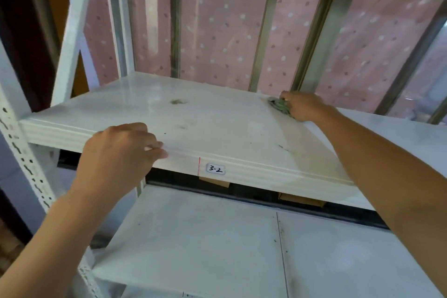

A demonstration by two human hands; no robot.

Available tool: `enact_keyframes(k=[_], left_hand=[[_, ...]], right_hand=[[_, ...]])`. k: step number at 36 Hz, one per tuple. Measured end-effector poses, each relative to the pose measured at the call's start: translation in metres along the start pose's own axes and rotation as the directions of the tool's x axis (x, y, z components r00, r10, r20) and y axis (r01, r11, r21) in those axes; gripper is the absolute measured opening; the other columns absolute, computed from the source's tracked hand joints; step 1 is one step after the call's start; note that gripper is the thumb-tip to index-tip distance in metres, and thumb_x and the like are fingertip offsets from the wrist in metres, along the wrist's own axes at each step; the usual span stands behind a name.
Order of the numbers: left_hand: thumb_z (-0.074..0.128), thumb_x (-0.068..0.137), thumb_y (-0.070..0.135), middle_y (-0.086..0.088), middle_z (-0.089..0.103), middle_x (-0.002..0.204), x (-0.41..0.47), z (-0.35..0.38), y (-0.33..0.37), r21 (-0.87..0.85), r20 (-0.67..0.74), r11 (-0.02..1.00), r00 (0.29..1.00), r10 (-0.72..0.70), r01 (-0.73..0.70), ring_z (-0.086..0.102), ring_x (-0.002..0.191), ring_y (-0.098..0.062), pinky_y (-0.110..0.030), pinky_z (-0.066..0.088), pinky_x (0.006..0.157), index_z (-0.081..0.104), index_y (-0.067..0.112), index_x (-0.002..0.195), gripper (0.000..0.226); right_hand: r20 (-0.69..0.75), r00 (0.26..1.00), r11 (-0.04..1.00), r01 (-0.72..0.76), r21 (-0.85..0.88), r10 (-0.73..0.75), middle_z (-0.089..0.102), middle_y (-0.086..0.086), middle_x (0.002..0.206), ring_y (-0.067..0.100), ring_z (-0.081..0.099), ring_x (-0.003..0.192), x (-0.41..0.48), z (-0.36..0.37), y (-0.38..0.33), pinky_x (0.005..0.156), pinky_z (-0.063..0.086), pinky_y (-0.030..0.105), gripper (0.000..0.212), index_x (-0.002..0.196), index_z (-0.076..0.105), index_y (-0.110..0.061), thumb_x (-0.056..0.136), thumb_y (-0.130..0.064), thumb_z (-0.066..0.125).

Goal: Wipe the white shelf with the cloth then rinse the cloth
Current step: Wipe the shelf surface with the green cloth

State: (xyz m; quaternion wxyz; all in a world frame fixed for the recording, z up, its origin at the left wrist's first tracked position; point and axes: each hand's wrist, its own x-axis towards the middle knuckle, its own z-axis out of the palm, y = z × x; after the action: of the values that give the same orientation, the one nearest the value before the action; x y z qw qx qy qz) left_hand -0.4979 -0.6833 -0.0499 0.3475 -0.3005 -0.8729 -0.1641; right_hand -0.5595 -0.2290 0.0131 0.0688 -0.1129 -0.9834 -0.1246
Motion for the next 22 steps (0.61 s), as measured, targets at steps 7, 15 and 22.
enact_keyframes(k=[7, 15, 22], left_hand=[[0.078, 0.073, 0.031, 0.008, 0.065, 0.067, 0.004, -0.002, 0.003, -0.023, -0.051, 1.000, 0.999, -0.003, 0.002, 0.061, 0.052, -0.022, -0.021, 0.037, 0.045, 0.080, 0.022, 0.068, 0.011], [0.091, 0.070, 0.023, 0.006, 0.067, 0.069, 0.005, -0.003, 0.004, 0.035, -0.032, 0.999, 0.999, 0.036, -0.035, 0.063, 0.053, -0.024, -0.023, 0.039, 0.047, 0.080, 0.021, 0.069, 0.010], [0.083, 0.077, 0.026, 0.007, 0.060, 0.080, 0.004, -0.003, 0.011, -0.016, 0.017, 0.997, 0.997, -0.081, 0.081, 0.061, 0.072, -0.021, -0.027, 0.037, 0.059, 0.076, 0.020, 0.083, 0.011]], right_hand=[[-0.025, 0.968, 0.966, 0.251, 0.064, -0.250, 0.060, 0.004, 0.120, 0.026, 0.055, 0.091, -0.013, -0.009, -0.017, 0.076, 0.047, 0.037, 0.026, 0.128, 0.047, -0.034, 0.107, -0.032, 0.032], [-0.060, 0.841, 0.835, 0.541, 0.099, -0.538, 0.051, -0.017, 0.123, 0.012, 0.051, 0.092, -0.080, -0.030, -0.058, 0.075, 0.040, 0.033, 0.028, 0.133, 0.042, -0.041, 0.107, -0.035, 0.033], [-0.061, 0.973, 0.973, 0.225, 0.044, -0.223, 0.058, 0.007, 0.111, 0.028, 0.055, 0.089, -0.032, -0.011, -0.027, 0.074, 0.050, 0.041, 0.027, 0.123, 0.049, -0.030, 0.101, -0.015, 0.044]])
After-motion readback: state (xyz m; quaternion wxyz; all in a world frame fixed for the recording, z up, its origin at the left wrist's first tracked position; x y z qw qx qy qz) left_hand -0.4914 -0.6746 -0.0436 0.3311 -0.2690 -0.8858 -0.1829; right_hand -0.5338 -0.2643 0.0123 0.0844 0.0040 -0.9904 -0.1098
